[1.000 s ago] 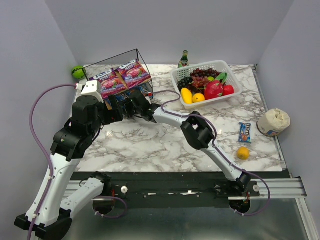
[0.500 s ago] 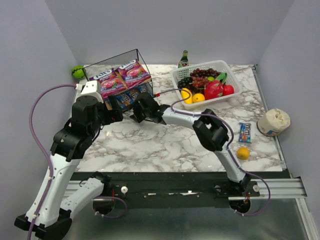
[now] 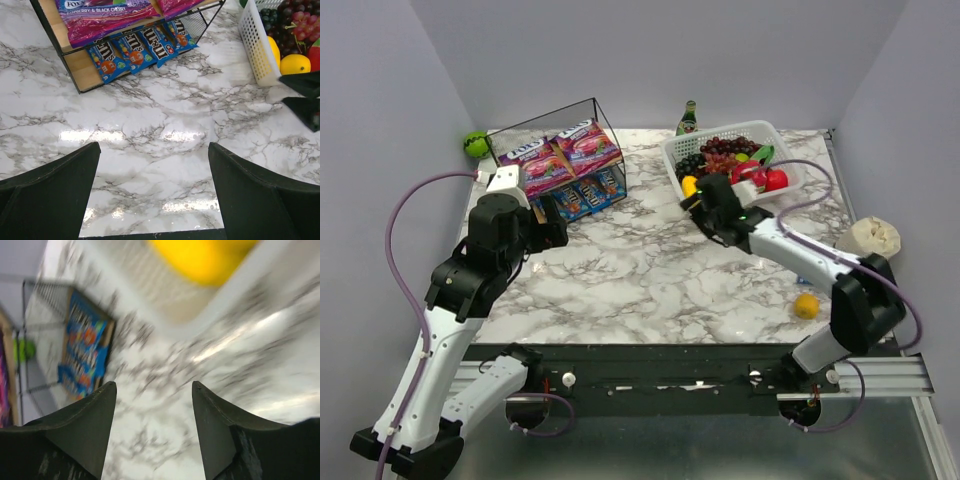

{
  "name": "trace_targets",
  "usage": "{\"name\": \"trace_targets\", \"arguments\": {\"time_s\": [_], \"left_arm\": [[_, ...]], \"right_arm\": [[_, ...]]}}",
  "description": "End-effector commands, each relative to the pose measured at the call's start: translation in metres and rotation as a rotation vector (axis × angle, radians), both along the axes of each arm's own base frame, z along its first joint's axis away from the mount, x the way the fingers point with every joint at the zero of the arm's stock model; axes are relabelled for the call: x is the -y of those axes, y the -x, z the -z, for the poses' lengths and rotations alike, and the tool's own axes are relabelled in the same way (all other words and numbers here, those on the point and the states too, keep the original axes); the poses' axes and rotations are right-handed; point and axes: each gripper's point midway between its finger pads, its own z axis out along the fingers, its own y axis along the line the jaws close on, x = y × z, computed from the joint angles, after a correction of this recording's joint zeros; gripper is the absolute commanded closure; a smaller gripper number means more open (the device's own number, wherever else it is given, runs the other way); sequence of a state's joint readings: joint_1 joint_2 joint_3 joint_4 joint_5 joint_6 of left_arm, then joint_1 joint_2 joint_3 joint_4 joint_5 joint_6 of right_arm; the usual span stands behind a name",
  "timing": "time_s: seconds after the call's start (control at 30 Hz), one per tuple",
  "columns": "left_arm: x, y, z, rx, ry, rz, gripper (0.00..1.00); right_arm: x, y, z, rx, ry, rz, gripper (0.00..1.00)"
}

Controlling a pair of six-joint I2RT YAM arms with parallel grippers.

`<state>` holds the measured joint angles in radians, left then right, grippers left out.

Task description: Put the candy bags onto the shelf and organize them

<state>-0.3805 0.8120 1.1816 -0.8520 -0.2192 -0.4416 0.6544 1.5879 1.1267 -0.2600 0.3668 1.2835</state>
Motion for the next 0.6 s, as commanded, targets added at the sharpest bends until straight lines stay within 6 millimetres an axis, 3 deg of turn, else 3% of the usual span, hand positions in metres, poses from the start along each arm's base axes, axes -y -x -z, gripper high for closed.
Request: {"name": "trace_targets", "arguments": {"time_s": [0.0, 0.07, 0.1, 0.2, 0.57], "left_arm": [[0.006, -0.003, 0.001, 0.011, 0.017, 0.027, 0.01], [0.008, -0.004, 0.003, 0.007, 0.02, 0.032, 0.01], [0.007, -0.005, 0.004, 0.006, 0.018, 0.031, 0.01], [0.009, -0.005, 0.008, -0.004, 0.017, 0.038, 0.01], [0.007, -0.004, 0.01, -0.01, 0.008, 0.036, 0.01]], "right_arm": [[0.159, 0.034, 0.016, -0.095, 0.381, 0.242, 0.3], [0.192, 0.046, 0.017, -0.124, 0.424, 0.296, 0.3], [0.218, 0.051, 0.02, -0.15, 0.45, 0.349, 0.3], [0.259, 0.064, 0.025, -0.219, 0.455, 0.419, 0.3], [0.341, 0.086, 0.065, -0.503, 0.448, 0.523, 0.29]]}}
